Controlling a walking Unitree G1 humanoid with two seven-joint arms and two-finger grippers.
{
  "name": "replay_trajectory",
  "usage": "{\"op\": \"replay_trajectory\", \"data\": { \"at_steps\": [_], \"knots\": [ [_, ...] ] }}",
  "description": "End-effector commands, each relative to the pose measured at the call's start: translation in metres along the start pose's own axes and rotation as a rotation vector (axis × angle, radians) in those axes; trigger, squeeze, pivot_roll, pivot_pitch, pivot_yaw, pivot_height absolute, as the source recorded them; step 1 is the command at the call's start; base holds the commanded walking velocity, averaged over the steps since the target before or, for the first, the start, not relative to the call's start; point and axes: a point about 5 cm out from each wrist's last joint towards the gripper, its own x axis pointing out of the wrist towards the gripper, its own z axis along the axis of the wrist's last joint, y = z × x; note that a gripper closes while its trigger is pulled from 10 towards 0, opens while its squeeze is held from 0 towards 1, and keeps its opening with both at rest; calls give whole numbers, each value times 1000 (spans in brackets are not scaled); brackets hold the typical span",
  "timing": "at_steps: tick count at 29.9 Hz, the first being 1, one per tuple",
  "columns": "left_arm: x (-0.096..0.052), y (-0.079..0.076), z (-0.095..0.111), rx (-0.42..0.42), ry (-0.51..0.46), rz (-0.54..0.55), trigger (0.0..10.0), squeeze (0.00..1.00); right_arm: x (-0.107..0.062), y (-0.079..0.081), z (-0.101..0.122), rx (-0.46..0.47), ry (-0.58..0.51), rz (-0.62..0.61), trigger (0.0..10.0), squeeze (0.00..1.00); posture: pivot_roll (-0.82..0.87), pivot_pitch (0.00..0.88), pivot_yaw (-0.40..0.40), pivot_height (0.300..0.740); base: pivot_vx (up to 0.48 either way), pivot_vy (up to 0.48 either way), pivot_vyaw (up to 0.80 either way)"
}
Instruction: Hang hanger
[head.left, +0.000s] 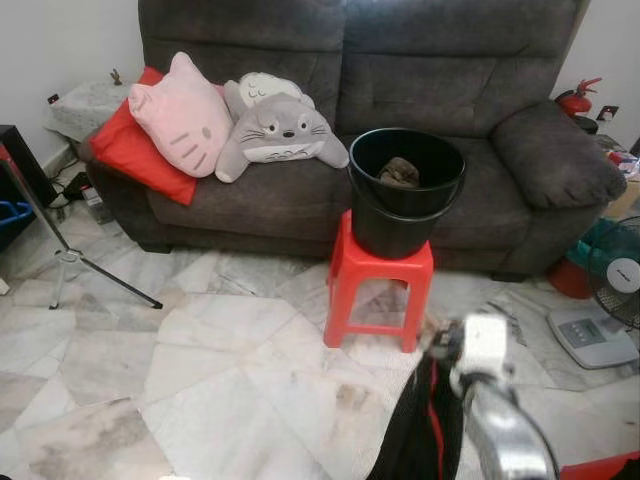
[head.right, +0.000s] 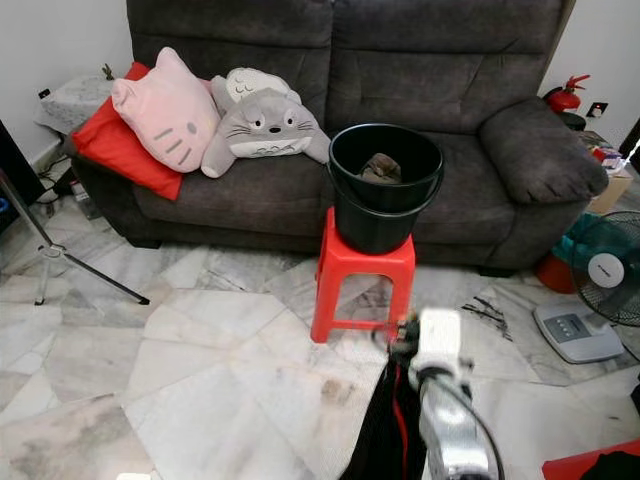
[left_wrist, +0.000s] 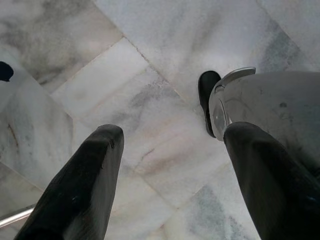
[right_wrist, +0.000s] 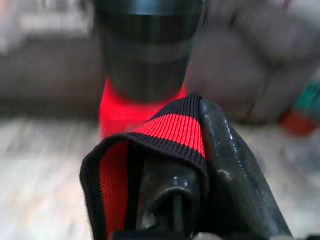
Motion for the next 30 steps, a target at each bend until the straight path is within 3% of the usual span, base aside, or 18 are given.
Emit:
{"op": "replay_trajectory", "data": {
  "at_steps": [1,3,7,17,30],
  "knots": [
    [-1,2,-4,29,16,1,10000,0,3,-3,30,-33,-140,-39,10000,0,-44,0,-5,740,0,0,0],
    [-1,2,-4,29,16,2,10000,0,2,0,43,-55,-187,-32,10000,0,-42,0,-9,740,0,0,0],
    [-1,3,-4,18,10,5,10000,0,-6,8,56,-6,-231,-2,10000,0,-40,0,-13,740,0,0,0],
    [-1,3,-4,2,1,7,10000,0,-12,15,59,-12,-224,21,10000,0,-30,0,-12,740,0,0,0],
    [-1,4,-4,7,-3,1,10000,0,-11,19,62,6,-209,35,10000,0,-24,0,-11,740,0,0,793]
  ]
}}
